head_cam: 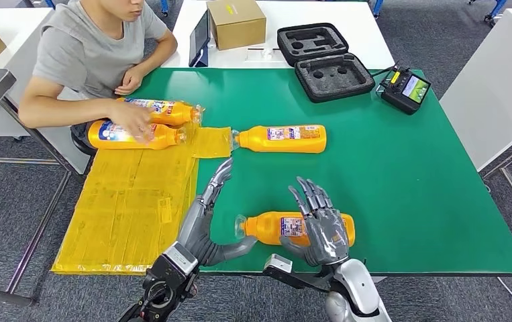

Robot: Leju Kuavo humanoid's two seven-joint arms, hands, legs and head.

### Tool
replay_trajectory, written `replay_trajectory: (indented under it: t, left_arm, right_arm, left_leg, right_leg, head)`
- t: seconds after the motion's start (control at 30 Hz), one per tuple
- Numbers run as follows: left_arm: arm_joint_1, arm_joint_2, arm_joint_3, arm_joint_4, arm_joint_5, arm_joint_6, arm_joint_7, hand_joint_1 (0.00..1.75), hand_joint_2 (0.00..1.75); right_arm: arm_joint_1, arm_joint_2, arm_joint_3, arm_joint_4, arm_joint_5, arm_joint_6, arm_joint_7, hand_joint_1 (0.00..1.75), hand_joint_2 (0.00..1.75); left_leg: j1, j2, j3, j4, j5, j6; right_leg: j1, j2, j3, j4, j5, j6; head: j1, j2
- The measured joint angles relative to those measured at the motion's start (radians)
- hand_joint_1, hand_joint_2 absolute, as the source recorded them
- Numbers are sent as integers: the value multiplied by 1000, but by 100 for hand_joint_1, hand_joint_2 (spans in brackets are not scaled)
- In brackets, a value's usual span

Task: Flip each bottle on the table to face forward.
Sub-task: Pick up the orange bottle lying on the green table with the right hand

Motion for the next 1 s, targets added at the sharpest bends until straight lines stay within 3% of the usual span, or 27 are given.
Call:
replay_trajectory:
  t: [0.23,1.0]
  left_arm:
    - [-8,0,-7,2,2,-20,0,0,175]
    - [-11,0,-26,2,8,-34,0,0,175]
  right_arm:
    - [-18,-36,13,33,135,48,113,0,175]
    - [-19,-75,19,44,157,145,162,0,175]
  left_leg:
    - [0,0,0,0,0,0]
    - [0,0,0,0,0,0]
  right_leg:
    - [0,0,0,0,0,0]
    - [0,0,0,0,0,0]
  head:
    - [0,0]
    - [0,0]
